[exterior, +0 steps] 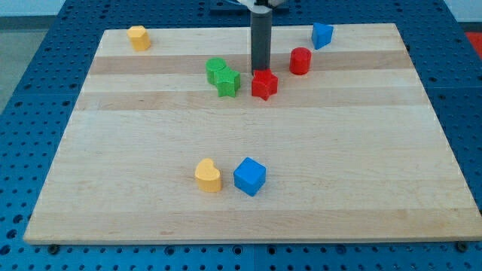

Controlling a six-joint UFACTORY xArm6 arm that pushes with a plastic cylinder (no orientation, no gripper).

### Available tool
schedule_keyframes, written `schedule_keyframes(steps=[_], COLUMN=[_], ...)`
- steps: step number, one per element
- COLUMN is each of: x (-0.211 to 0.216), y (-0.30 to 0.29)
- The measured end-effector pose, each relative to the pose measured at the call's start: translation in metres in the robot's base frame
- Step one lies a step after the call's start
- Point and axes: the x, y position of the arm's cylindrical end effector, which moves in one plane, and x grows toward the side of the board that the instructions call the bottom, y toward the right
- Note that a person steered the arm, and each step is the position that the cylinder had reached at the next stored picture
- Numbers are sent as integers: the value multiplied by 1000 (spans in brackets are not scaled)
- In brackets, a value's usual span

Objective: Place the red circle at the top center of the board

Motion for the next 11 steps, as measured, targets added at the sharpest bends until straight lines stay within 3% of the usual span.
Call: schedule_keyframes(steps=[2, 3, 5, 11], x=[6, -4, -27, -35], y=[95, 107, 85, 6])
